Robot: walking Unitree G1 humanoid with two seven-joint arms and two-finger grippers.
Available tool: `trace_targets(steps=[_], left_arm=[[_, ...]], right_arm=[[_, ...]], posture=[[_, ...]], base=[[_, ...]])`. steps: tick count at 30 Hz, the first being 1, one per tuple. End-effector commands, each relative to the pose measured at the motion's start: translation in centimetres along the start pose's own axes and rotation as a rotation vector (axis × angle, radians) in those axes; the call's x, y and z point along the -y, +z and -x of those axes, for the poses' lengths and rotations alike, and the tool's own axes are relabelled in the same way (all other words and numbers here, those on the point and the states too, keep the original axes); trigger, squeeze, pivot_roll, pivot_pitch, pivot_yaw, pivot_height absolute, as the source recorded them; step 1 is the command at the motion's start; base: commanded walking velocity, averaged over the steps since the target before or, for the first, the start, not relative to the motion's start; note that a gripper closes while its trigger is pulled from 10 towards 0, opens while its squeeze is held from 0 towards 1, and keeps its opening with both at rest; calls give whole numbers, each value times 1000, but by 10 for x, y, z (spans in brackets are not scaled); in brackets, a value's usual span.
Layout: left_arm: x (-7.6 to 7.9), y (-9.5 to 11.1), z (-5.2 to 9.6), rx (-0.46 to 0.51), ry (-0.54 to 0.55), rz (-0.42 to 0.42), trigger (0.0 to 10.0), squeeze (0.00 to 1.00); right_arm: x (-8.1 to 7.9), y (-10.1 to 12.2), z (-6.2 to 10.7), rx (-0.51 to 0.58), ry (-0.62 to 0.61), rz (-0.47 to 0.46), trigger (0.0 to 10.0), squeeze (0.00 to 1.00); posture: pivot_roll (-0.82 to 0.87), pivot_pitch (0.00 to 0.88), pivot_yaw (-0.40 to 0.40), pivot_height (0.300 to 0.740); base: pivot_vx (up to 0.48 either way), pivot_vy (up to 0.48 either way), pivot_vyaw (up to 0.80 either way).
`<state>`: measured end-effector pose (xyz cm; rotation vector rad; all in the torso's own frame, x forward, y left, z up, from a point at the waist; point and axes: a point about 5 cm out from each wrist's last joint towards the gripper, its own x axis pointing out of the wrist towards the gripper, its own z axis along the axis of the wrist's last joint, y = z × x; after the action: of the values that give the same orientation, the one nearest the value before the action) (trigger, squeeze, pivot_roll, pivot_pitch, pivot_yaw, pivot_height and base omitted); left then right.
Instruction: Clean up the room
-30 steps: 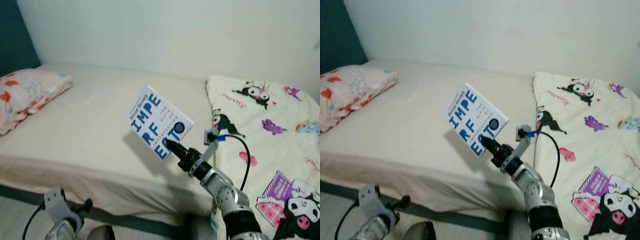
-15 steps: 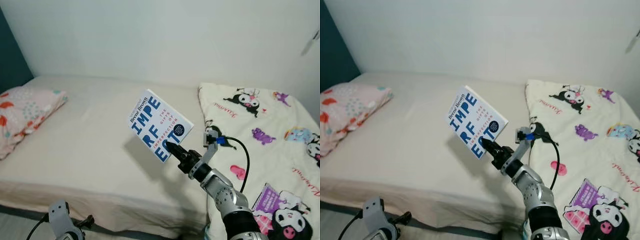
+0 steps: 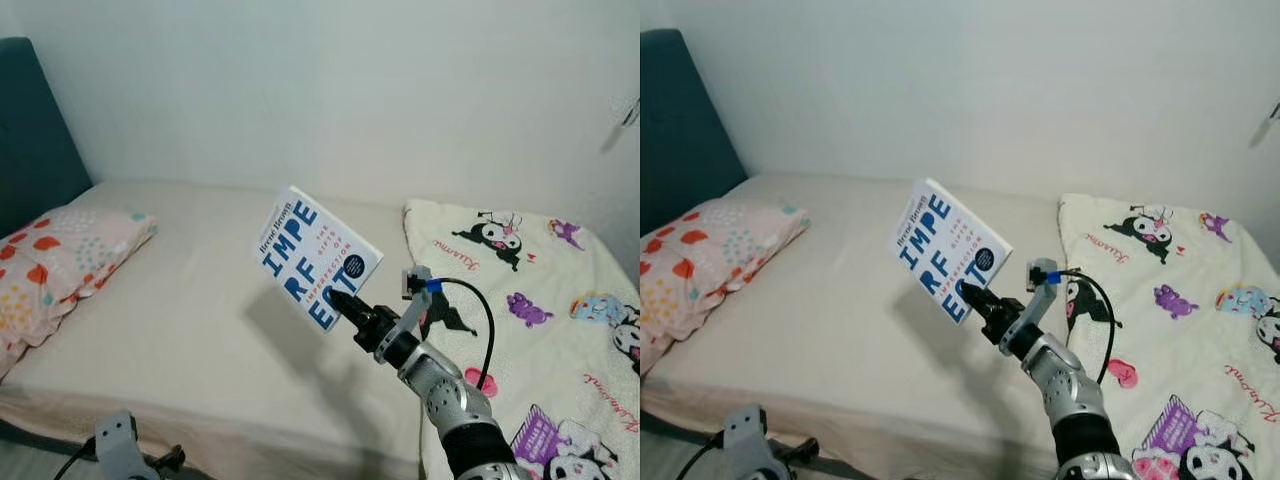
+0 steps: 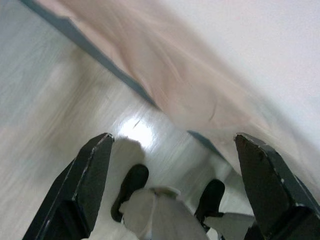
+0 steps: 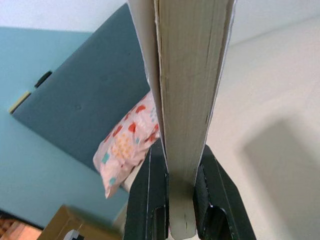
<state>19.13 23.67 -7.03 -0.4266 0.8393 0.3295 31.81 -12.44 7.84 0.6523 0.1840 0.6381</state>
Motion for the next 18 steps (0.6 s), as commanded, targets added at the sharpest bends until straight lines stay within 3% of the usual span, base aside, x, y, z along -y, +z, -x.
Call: trace_targets(steps=[1, 2, 3, 7, 15, 18], left_arm=[[1, -7, 0, -23, 5, -16, 10000, 0], [1, -7, 0, -23, 5, -16, 10000, 0], [2, -8, 0, -20, -2, -6, 10000, 0], [8, -7, -1, -7, -28, 7, 10000, 0], [11, -6, -1, -8, -51, -23, 10000, 0], [9, -7, -1, -16, -40, -48, 10000, 0]], right_arm=[[2, 5, -1, 12, -22, 46, 0, 0], [2, 5, -1, 12, -22, 46, 0, 0], [11, -1, 1, -45, -95, 91, 10000, 0], [33, -21, 14, -212, -273, 203, 10000, 0], [34, -41, 20, -277, -276, 232, 10000, 0], [32, -45, 19, -280, -267, 244, 10000, 0]], posture=[[38, 0, -48, 740], [38, 0, -48, 740], [39, 0, -47, 740], [42, 0, -47, 740], [46, 0, -47, 740], [43, 0, -43, 740]], base=[[0, 0, 0], [0, 0, 0], [0, 0, 0], [0, 0, 417], [0, 0, 750], [0, -404, 729]])
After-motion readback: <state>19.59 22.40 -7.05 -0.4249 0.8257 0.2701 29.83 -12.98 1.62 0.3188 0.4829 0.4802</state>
